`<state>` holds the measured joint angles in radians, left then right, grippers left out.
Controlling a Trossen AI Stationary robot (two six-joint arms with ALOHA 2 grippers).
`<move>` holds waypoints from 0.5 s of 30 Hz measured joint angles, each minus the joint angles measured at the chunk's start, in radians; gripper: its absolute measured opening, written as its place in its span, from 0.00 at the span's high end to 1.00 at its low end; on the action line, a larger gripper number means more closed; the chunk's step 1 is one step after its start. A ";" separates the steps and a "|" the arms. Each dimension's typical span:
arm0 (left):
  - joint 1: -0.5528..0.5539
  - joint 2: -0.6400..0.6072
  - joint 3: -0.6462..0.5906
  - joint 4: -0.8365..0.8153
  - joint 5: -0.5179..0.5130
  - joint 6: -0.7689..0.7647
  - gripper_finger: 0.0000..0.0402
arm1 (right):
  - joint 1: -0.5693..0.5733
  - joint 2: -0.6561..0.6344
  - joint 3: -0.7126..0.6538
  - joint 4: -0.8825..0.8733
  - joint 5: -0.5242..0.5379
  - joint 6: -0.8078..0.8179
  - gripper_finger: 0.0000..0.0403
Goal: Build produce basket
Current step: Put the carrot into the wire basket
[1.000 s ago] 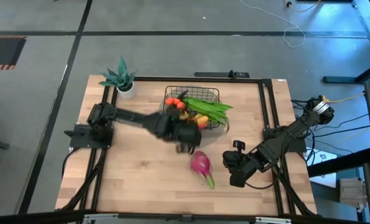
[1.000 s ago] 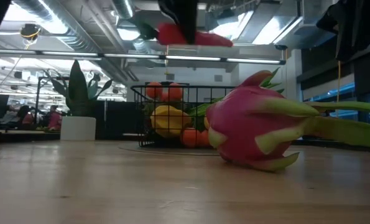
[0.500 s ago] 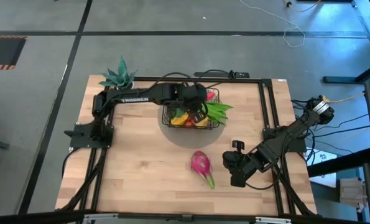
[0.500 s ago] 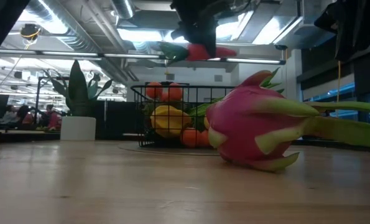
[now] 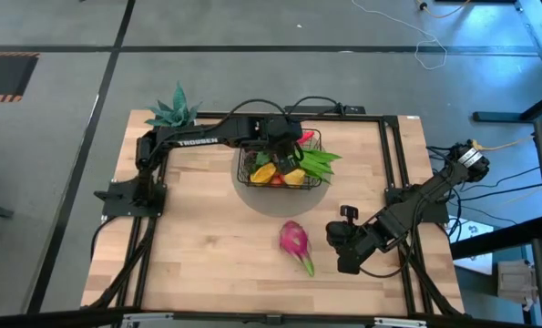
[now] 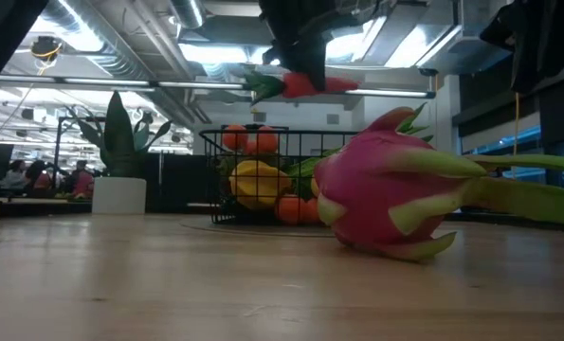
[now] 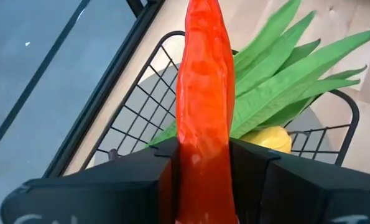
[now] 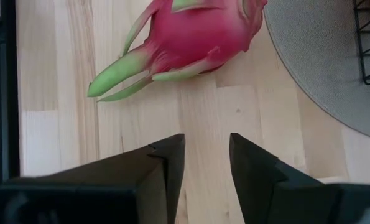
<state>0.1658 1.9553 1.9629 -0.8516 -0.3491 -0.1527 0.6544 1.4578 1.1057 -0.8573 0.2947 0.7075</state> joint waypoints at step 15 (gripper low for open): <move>0.035 0.010 0.000 -0.001 0.000 -0.202 0.82 | 0.000 0.000 0.000 0.001 0.000 0.077 0.71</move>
<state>0.2008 1.9652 1.9625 -0.8526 -0.3492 -0.3551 0.6544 1.4578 1.1057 -0.8558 0.2947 0.7849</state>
